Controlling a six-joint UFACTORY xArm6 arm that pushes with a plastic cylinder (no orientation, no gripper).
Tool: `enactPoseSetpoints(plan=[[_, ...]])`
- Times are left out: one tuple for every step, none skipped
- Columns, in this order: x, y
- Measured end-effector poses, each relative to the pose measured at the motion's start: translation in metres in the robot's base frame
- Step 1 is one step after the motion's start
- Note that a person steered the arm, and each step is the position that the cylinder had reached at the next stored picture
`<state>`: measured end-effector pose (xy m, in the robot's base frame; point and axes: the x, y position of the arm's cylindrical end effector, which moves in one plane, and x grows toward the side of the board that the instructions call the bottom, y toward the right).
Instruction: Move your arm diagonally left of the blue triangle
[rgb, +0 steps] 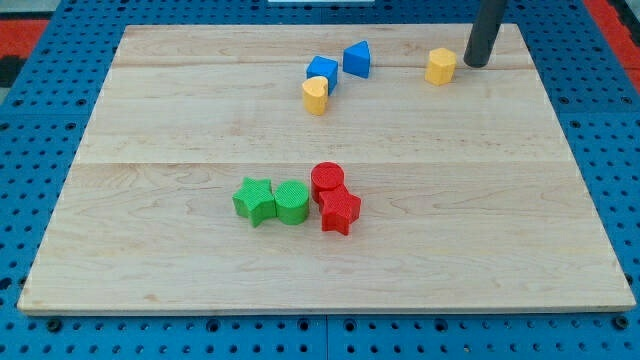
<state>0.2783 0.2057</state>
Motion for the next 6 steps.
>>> enactPoseSetpoints(plan=[[0.007,-0.063],[0.01,-0.165],[0.011,-0.093],[-0.059,-0.105],[-0.085,-0.173],[-0.084,-0.249]])
